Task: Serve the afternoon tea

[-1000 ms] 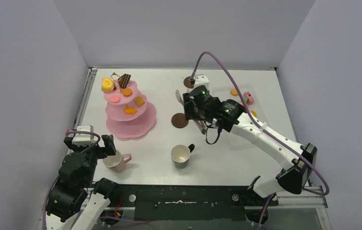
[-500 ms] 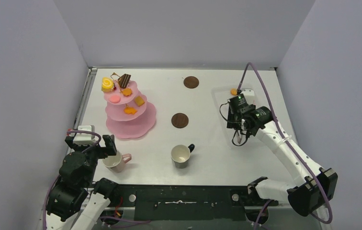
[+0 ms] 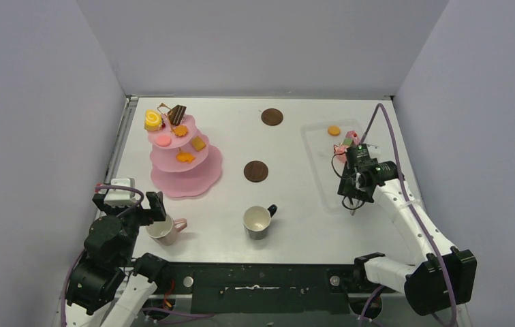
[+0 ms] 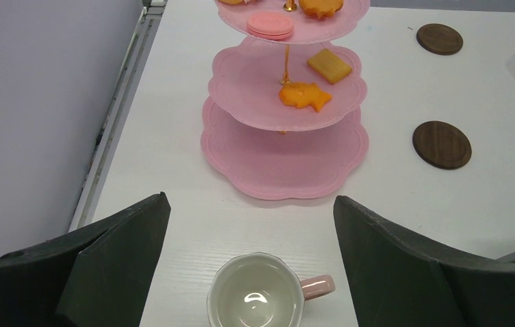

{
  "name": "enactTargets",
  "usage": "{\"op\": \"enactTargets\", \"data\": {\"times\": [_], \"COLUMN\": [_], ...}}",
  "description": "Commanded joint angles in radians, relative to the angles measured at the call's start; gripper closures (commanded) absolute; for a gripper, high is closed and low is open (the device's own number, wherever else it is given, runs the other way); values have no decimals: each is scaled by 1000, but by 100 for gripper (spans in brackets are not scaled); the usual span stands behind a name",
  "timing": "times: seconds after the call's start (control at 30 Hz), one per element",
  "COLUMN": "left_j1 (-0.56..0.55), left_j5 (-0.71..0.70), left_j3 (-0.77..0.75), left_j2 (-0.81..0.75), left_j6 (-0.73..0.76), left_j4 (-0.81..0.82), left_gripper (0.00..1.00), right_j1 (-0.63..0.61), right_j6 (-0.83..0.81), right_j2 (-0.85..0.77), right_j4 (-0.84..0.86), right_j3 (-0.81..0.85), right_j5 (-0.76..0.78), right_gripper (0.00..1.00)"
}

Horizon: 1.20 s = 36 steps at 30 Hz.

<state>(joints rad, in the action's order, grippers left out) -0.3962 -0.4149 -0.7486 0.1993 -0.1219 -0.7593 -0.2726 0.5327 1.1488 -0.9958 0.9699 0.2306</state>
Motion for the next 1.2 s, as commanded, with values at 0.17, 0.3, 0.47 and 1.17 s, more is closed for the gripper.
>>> {"op": "enactTargets", "data": {"times": [0.17,0.3,0.47,1.17], "left_j1": [0,-1,-2,-1], "left_j5": [6,10,10,2], "left_j3": [-18,-18,-18,-16], "left_j2": [7,6,5,4], "left_j6": [6,7,6,6], "left_j4": [49,50,49,50], "left_gripper": [11,11,11,11], "right_j1": [126,154,181,212], "right_j6": [-42,-47,-32,-63], "right_j2": [-32,-23,-6,52], "right_j4": [62,87,110,165], "right_j3": [-40,-56,-79,-85], "right_j5": [-52,-86,-128,-102], "right_gripper": [49,49,49,51]}}
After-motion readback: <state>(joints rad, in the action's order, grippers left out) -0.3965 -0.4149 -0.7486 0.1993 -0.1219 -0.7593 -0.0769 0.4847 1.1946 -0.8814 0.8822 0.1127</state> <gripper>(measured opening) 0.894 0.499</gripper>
